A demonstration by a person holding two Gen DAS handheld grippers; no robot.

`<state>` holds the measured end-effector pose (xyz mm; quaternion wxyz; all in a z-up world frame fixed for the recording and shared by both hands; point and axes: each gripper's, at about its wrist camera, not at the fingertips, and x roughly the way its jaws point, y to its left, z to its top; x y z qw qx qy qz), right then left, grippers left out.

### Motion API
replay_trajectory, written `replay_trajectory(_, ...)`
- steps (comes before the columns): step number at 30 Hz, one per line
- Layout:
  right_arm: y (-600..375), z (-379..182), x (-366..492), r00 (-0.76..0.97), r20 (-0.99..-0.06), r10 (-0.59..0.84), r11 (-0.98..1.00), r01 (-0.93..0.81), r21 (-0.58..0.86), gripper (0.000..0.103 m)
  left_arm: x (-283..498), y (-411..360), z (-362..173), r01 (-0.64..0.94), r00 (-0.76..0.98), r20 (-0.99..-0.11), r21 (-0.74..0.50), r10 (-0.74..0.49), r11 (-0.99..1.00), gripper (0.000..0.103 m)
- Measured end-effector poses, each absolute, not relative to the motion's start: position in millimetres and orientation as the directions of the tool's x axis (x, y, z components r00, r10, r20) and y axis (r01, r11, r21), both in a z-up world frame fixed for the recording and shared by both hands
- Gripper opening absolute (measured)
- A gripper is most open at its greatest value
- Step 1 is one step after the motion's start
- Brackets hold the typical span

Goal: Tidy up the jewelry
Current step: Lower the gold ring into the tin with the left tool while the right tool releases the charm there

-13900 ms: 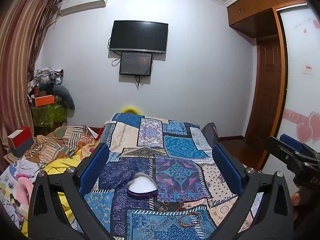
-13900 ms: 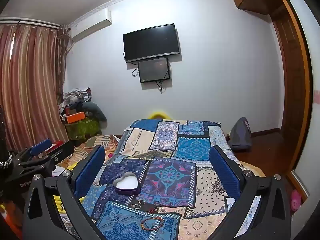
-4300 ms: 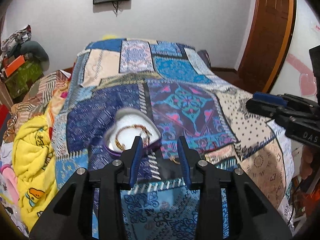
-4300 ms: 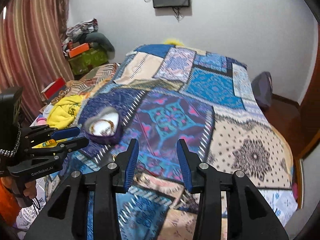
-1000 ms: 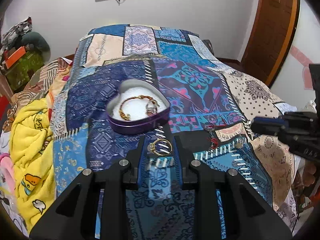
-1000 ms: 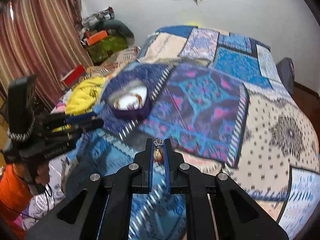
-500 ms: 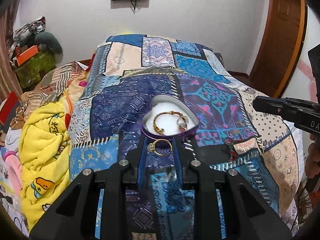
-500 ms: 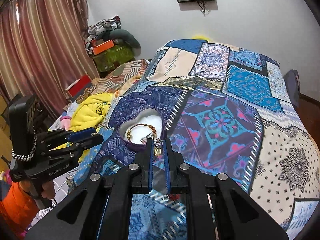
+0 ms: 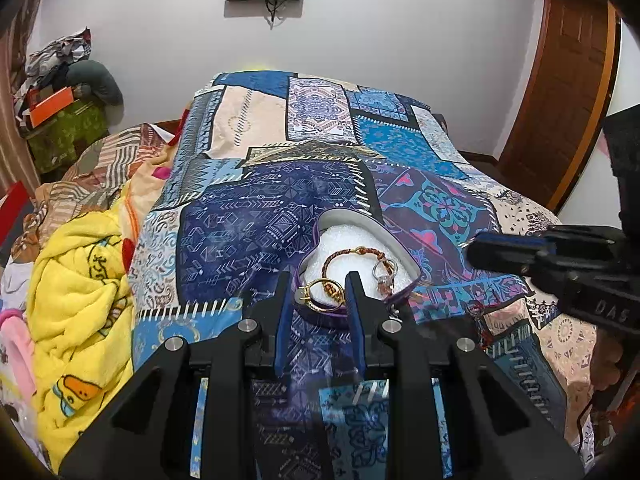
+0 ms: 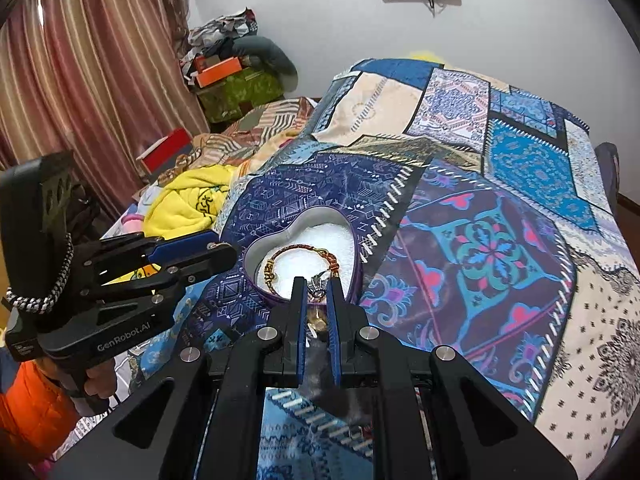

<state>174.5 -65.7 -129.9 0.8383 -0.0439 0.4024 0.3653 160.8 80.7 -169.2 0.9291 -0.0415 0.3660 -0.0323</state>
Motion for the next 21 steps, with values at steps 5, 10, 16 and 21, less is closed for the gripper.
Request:
replay_trajectory(5, -55.4, -135.1, 185.9, 0.398, -0.715, 0.575, 0.723, -0.657, 0.216, 0.009, 173.7, 78.5, -175.2, 0.054, 0.726, -0.680, -0.098, -0.107, 0.994, 0.025)
replay_trajectory(10, -46.4, -138.1, 198.1, 0.385, -0.722, 0.575, 0.713, -0.669, 0.211, 0.009, 185.1, 76.1, -180.3, 0.080, 0.721, -0.682, -0.088, -0.119, 0.993, 0.025)
replay_trajectory(16, -35.4, -143.7, 211.3, 0.357, -0.735, 0.577, 0.697, -0.685, 0.214, 0.009, 196.6, 78.0, -186.3, 0.093, 0.718, -0.685, -0.081, -0.123, 0.992, 0.025)
replay_trajectory(21, -26.7, -150.6, 216.3, 0.328, -0.755, 0.567, 0.684, -0.699, 0.210, 0.009, 202.8, 80.0, -188.9, 0.100, 0.715, -0.687, -0.089, -0.134, 0.991, 0.025)
